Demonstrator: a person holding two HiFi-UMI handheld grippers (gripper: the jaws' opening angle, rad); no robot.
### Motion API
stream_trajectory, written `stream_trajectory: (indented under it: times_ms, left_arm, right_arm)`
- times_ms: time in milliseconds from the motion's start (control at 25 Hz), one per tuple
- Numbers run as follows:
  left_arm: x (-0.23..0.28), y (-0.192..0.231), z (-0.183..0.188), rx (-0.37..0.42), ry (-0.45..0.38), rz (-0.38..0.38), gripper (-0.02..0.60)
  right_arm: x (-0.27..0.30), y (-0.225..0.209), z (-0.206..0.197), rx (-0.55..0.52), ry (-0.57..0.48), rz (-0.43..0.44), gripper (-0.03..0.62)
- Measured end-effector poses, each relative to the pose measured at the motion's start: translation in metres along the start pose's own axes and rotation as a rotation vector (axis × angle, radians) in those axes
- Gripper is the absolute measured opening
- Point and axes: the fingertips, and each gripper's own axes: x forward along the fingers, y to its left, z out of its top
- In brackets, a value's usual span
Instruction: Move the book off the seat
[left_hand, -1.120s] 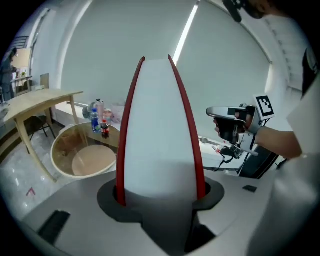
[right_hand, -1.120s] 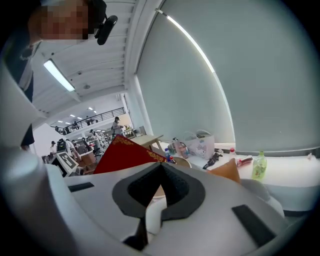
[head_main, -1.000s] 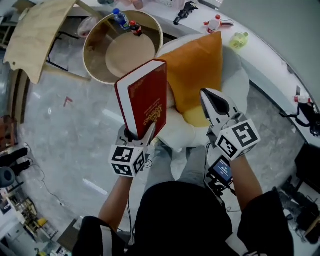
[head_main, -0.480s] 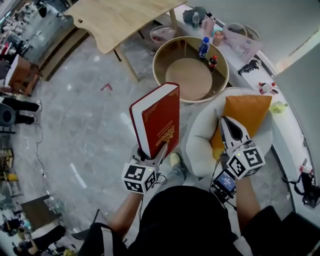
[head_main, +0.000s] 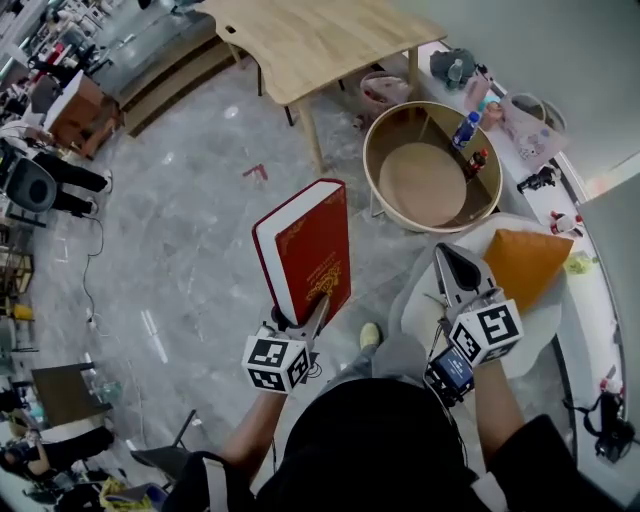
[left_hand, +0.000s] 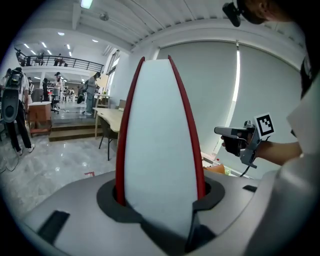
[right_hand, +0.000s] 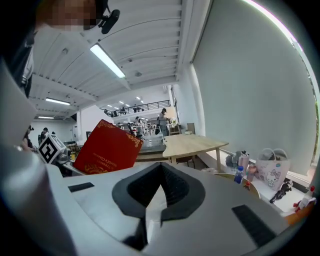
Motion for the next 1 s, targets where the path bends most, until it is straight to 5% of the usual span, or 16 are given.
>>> stream_trajectory:
  times_ms: [640,1000]
  left_arm:
    - [-0.014,0.019,0.006,0.037,-0.005,0.05,0.247]
    - [0.02,0.04,0.035,0.051,-0.02,0.012,0.247]
  right_arm:
    - [0.005,-0.017,0.02,0.039,-0.082,-0.059,0.006]
    - [0.031,-0.039,0.033,0.037,-0.093,-0.106,0.006]
